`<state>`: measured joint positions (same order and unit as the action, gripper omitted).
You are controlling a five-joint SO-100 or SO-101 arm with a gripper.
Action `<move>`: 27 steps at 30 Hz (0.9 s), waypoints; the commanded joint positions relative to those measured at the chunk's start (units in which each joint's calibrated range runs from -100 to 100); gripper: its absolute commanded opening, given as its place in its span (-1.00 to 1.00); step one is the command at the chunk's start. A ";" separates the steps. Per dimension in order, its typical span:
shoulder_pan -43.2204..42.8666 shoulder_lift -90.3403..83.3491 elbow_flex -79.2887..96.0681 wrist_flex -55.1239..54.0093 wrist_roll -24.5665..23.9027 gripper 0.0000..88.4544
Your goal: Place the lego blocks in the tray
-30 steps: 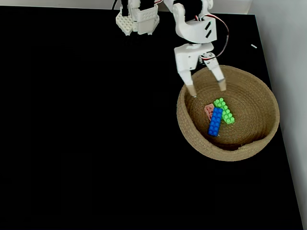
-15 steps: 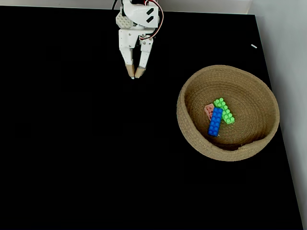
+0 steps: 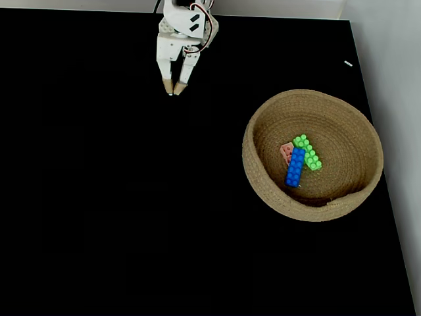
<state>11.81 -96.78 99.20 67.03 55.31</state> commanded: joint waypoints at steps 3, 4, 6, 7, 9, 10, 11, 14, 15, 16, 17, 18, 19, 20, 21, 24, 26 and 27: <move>-3.32 -1.93 0.80 7.06 -3.27 -1.00; -3.40 -1.93 0.80 7.06 -3.66 -1.00; -3.73 -1.93 0.80 7.06 -3.66 -1.00; -4.14 -1.93 0.80 7.06 -3.47 -1.00; -4.22 -1.93 0.80 7.06 -2.88 -1.00; -4.22 -1.93 0.80 7.06 -3.13 -1.00; -4.22 -1.93 0.80 7.06 -3.86 -0.99; -4.31 -1.93 0.80 7.06 -5.08 -0.99; -4.31 -1.93 0.80 7.06 -5.08 -0.99; -4.31 -1.93 0.80 7.06 -5.08 -0.99; -4.31 -1.93 0.80 7.06 -5.08 -0.99; -4.31 -1.93 0.80 7.06 -5.08 -0.99; -4.31 -1.93 0.80 7.06 -5.08 -0.99; -4.31 -1.93 0.80 7.06 -5.08 -0.99; -4.31 -1.93 0.80 7.06 -5.08 -0.99; -4.31 -1.93 0.80 7.06 -5.08 -0.99; -4.31 -1.93 0.80 7.06 -5.08 -0.98; -4.31 -1.93 0.80 7.06 -5.08 -0.98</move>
<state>7.65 -98.30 99.29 73.77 50.43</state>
